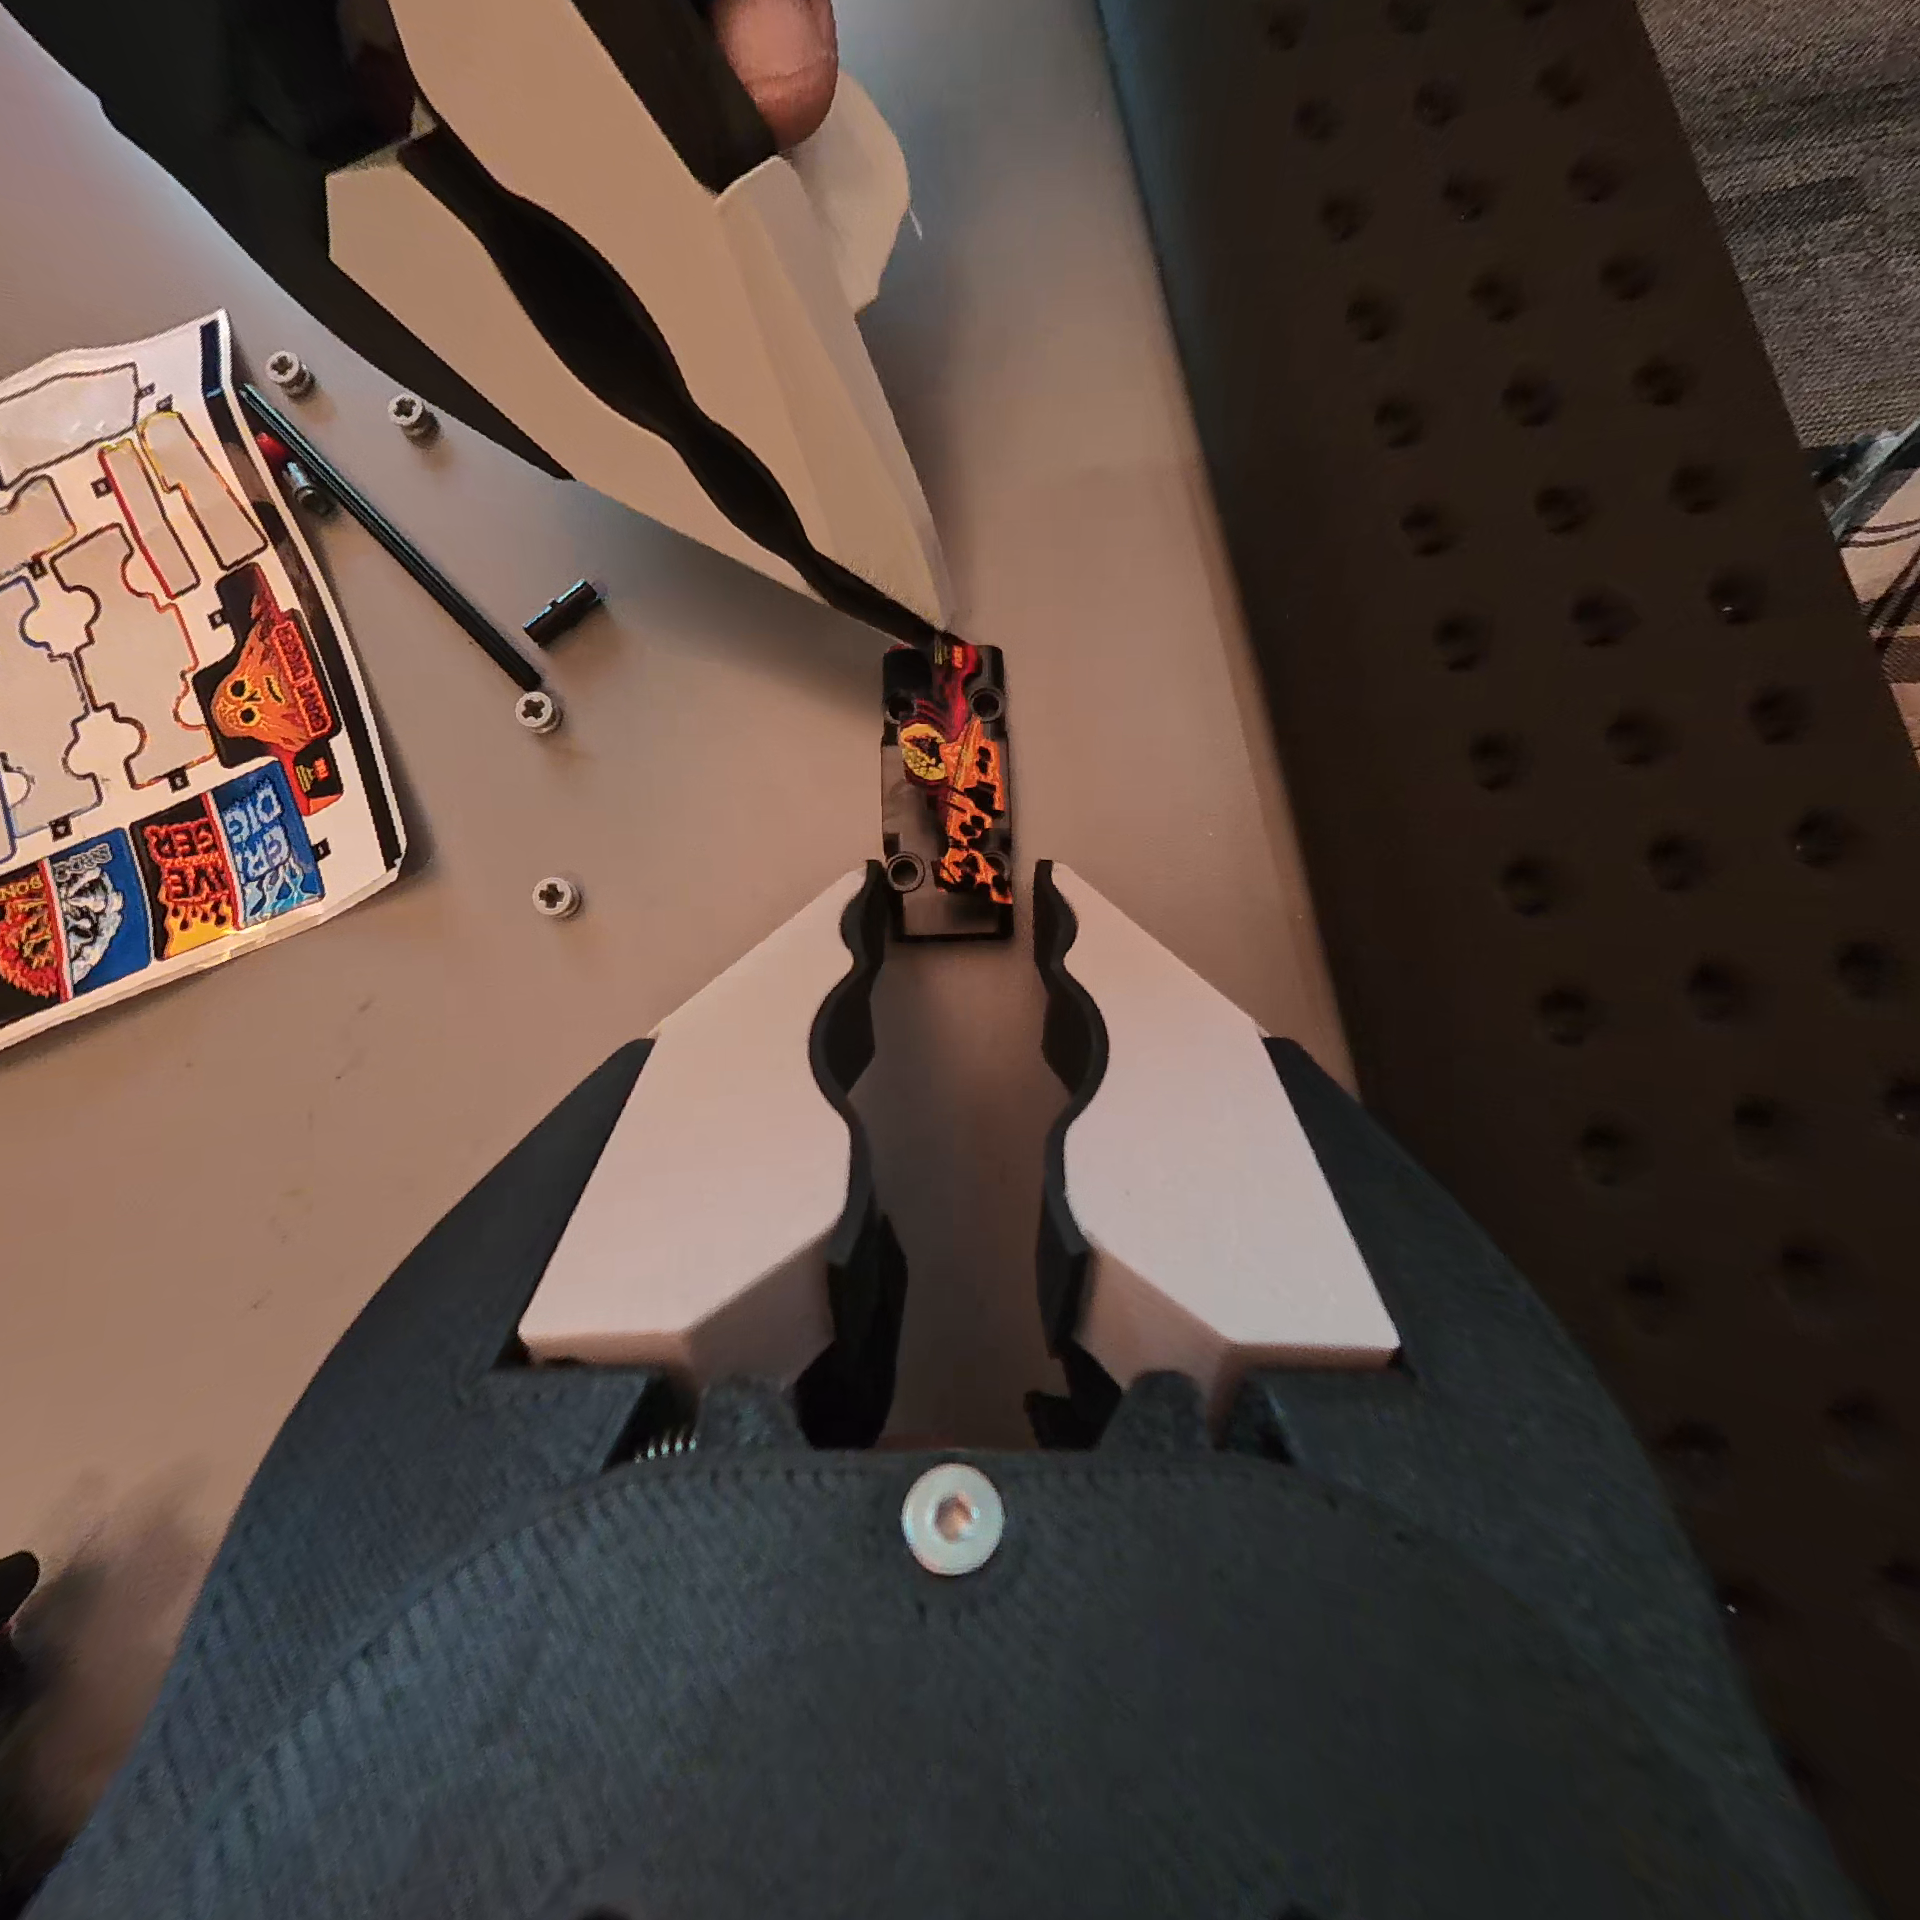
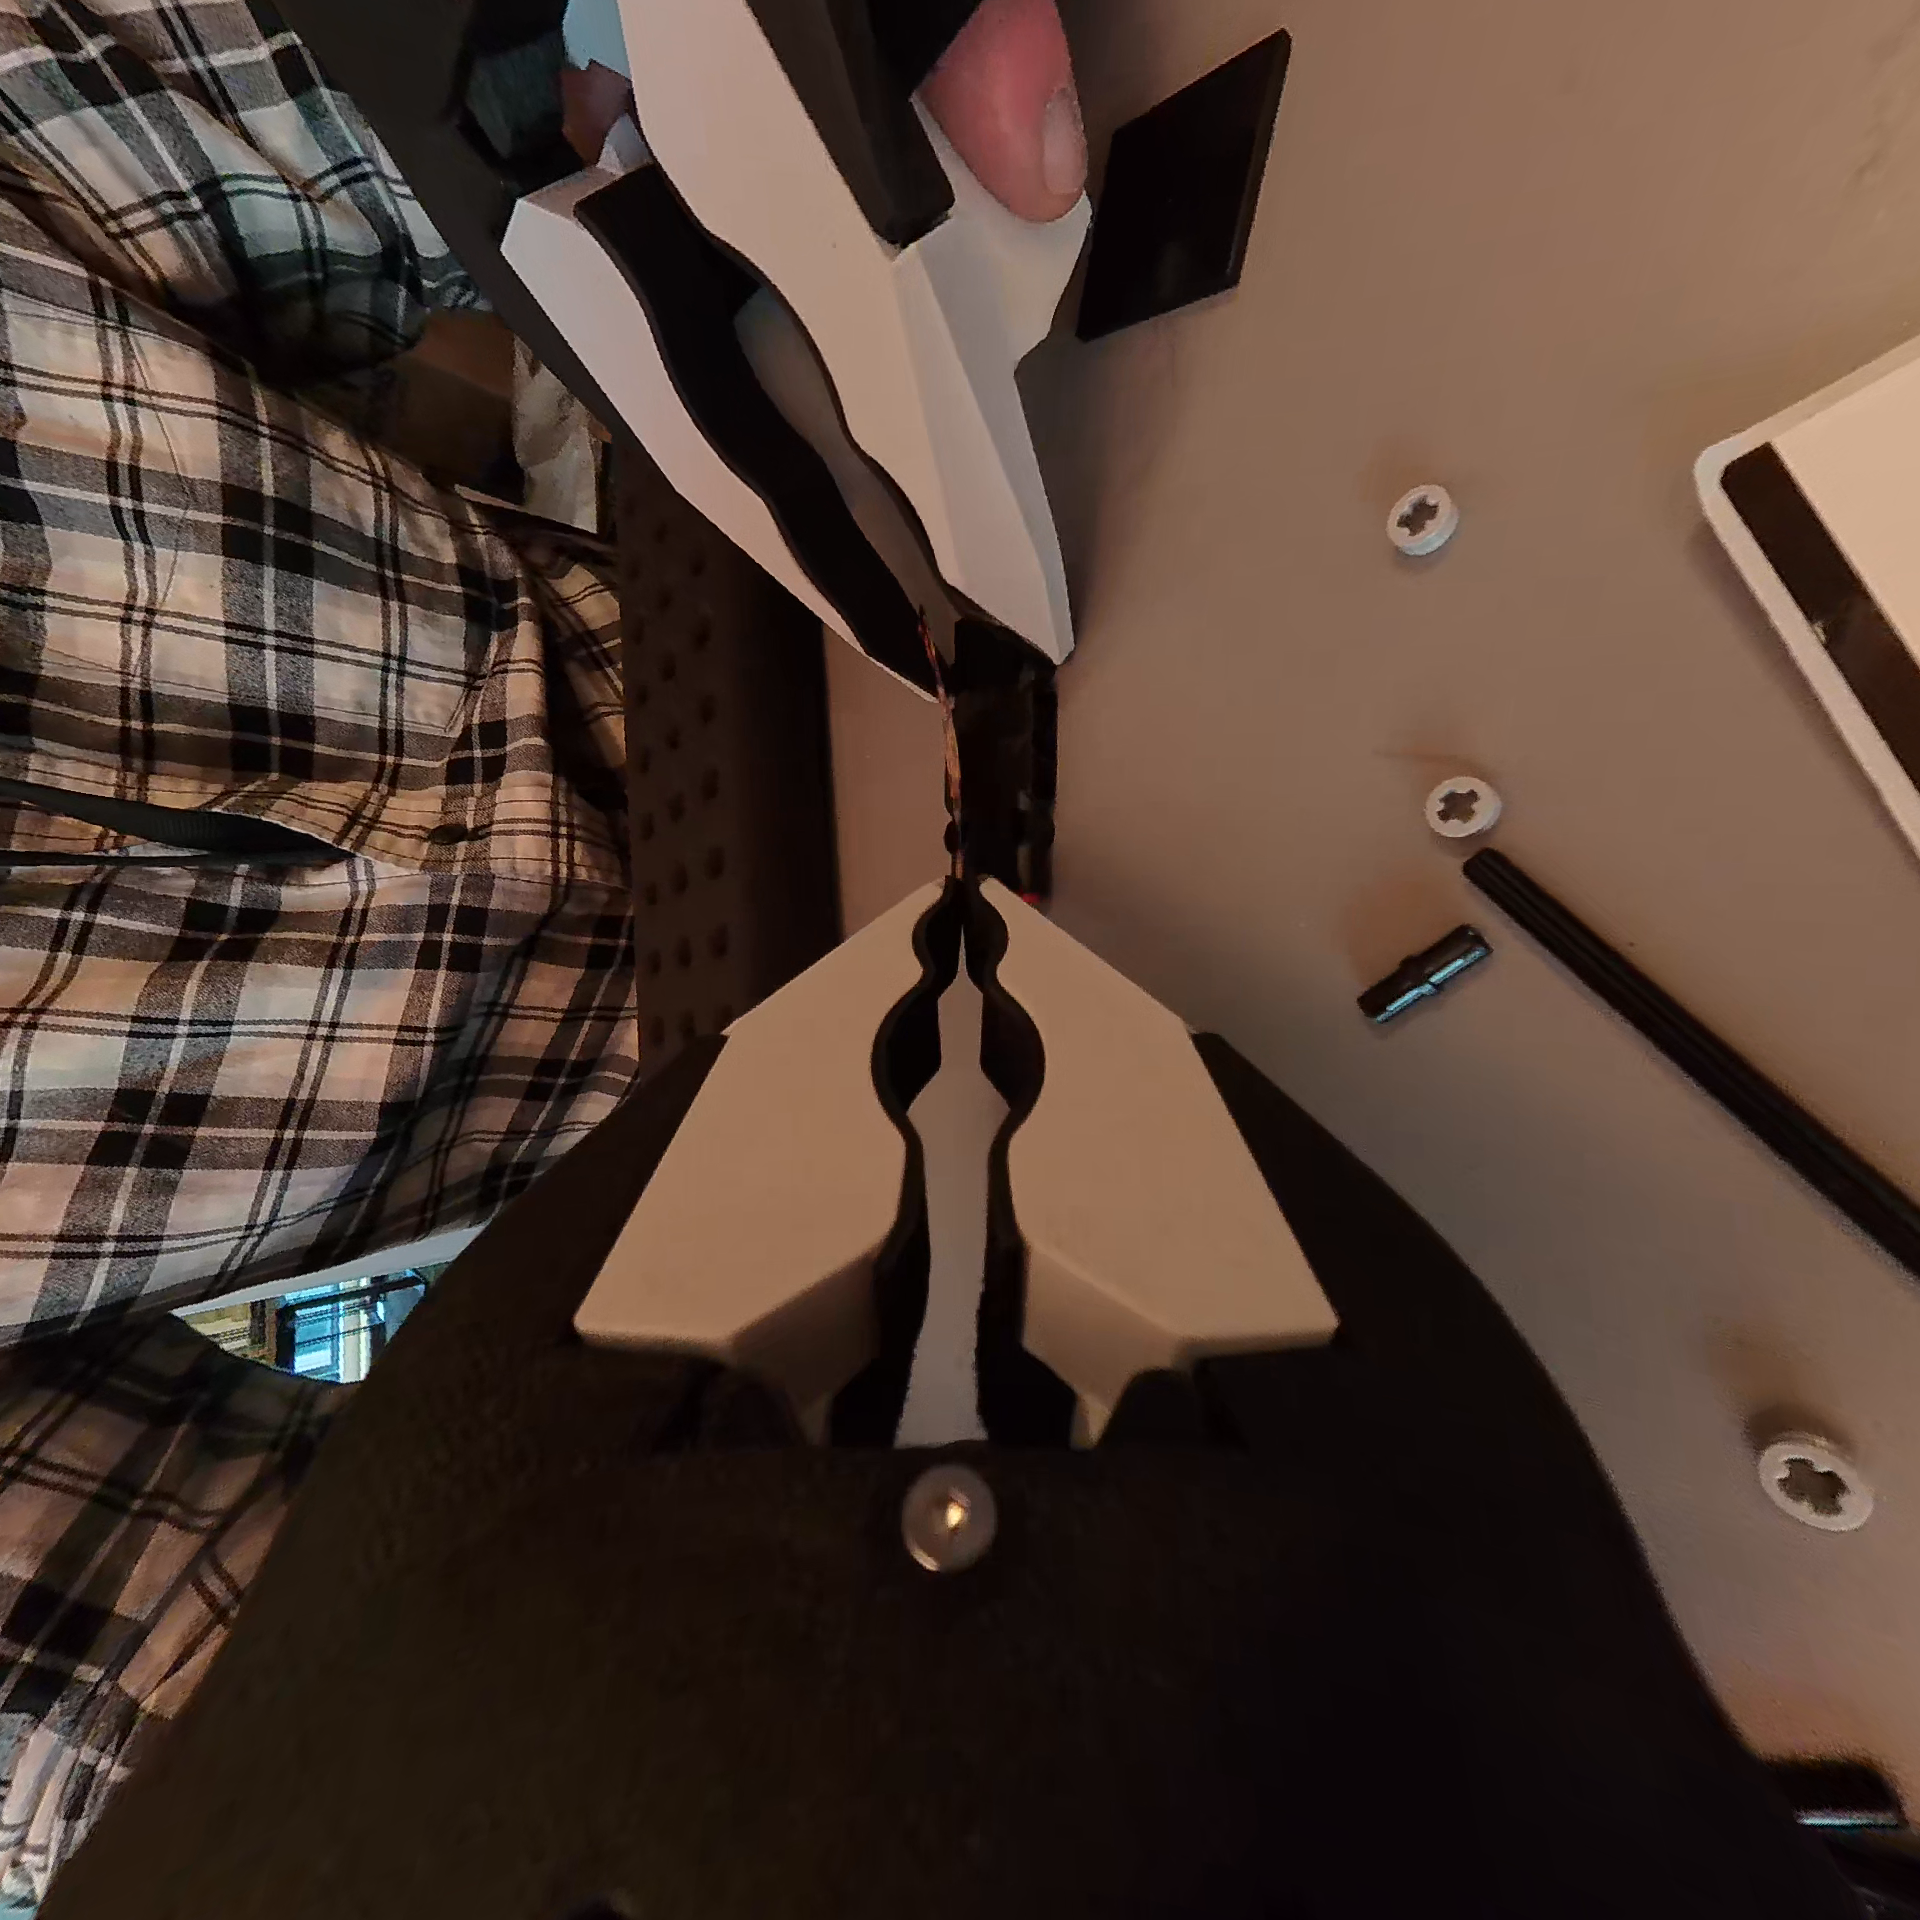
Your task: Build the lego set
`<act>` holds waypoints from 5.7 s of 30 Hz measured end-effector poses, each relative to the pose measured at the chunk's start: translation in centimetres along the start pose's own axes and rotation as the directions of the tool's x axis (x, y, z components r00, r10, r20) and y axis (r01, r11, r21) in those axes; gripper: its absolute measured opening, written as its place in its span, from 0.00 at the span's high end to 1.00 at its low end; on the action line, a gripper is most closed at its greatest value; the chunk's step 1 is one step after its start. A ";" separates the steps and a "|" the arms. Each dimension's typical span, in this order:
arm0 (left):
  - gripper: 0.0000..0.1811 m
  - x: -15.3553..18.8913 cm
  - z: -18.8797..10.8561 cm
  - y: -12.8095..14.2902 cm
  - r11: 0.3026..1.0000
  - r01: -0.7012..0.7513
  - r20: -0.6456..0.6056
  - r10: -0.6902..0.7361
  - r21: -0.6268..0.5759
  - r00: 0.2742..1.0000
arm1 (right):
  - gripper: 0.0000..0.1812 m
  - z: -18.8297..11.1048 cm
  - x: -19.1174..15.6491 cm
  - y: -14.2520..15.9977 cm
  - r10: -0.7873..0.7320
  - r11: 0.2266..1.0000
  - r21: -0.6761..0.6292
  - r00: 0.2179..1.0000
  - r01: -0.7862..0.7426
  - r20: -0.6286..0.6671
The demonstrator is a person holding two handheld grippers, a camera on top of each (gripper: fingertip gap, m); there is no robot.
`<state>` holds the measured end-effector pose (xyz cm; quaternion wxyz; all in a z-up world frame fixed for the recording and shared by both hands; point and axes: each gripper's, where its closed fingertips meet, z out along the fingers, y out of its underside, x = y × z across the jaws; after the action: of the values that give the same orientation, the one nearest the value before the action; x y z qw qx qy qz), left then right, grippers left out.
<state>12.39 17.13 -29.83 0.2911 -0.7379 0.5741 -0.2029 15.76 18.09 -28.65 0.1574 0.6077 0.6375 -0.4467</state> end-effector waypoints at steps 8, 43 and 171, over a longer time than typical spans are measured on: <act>0.86 -0.1 0.0 0.0 1.000 0.000 0.003 0.000 0.000 1.000 | 1.00 0.0 0.2 -0.1 -0.002 1.000 0.002 1.000 0.002 -0.009; 0.87 -0.1 0.0 -0.1 1.000 -0.006 0.006 0.006 -0.001 1.000 | 1.00 0.0 0.4 0.0 -0.036 0.997 -0.075 0.994 0.029 -0.101; 0.90 -1.3 -0.2 -0.5 0.993 0.107 -0.004 -0.107 0.042 0.994 | 1.00 0.2 0.9 0.0 -0.064 0.994 -0.110 0.873 0.012 -0.483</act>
<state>12.28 18.42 -29.27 0.2948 -0.7610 0.5297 -0.2311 15.47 18.56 -29.41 0.0149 0.6787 0.6907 -0.2492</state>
